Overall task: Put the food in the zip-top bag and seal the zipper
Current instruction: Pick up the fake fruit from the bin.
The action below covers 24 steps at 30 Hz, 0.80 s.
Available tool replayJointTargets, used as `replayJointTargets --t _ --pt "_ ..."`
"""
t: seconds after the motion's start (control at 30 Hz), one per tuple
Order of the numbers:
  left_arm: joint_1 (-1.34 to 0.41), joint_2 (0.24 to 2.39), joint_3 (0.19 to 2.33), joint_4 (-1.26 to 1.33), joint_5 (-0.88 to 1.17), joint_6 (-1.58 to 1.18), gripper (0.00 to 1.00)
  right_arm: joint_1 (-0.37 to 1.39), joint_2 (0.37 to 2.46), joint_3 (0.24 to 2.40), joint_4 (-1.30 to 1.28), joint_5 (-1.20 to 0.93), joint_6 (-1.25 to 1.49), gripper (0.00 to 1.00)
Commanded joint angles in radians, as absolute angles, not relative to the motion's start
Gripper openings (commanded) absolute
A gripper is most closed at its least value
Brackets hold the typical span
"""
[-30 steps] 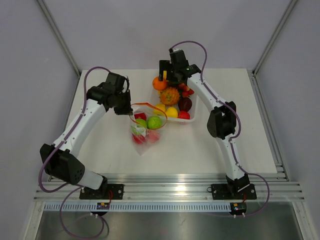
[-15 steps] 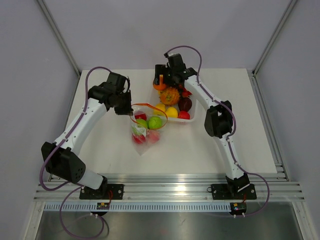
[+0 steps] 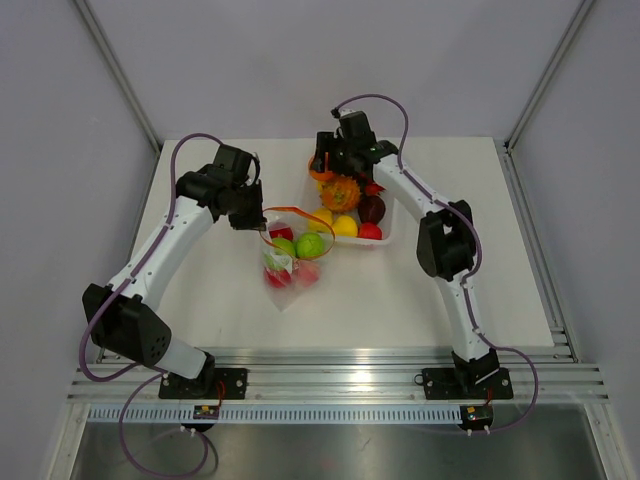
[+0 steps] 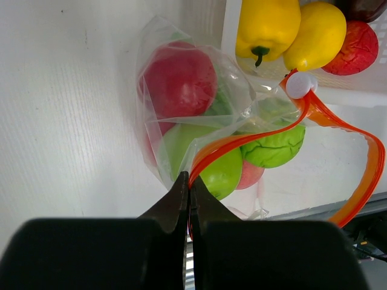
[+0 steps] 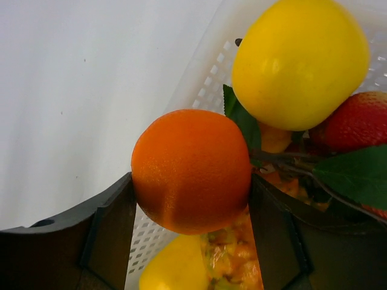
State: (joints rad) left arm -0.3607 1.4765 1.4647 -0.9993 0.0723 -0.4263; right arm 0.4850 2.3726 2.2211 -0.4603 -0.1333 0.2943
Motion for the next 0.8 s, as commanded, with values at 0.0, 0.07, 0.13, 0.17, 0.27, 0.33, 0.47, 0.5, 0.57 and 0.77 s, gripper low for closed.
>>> replayJointTargets --t 0.0,0.07,0.13,0.17,0.27,0.33,0.47,0.5,0.57,0.77 --pt "-0.354 1.489 1.517 -0.968 0.094 -0.431 0.0 0.489 2.174 2.163 -0.377 -0.129 0.305 0.52" --pt "-0.354 1.491 1.529 -0.969 0.095 -0.433 0.0 0.489 2.122 2.096 -0.35 -0.126 0.31 0.52" --pt "-0.354 1.494 1.531 -0.963 0.112 -0.436 0.0 0.489 2.054 2.041 -0.338 -0.126 0.311 0.51" --pt "-0.354 1.491 1.528 -0.96 0.126 -0.437 0.0 0.489 2.016 2.028 -0.339 -0.127 0.314 0.52" --pt "-0.354 1.491 1.519 -0.942 0.158 -0.449 0.0 0.491 1.973 2.002 -0.368 -0.144 0.321 0.51" --pt "-0.354 1.49 1.514 -0.936 0.17 -0.454 0.0 0.5 1.921 1.965 -0.38 -0.149 0.324 0.52" --pt "-0.356 1.473 1.5 -0.928 0.181 -0.459 0.0 0.544 1.768 1.852 -0.4 -0.082 0.319 0.51" --pt "-0.354 1.468 1.499 -0.93 0.183 -0.457 0.0 0.567 1.735 1.818 -0.399 -0.025 0.311 0.51" --pt "-0.356 1.456 1.485 -0.925 0.19 -0.457 0.0 0.629 1.642 1.717 -0.396 0.032 0.299 0.52" --pt "-0.354 1.425 1.465 -0.919 0.207 -0.46 0.0 0.727 1.458 1.5 -0.39 0.039 0.393 0.53"
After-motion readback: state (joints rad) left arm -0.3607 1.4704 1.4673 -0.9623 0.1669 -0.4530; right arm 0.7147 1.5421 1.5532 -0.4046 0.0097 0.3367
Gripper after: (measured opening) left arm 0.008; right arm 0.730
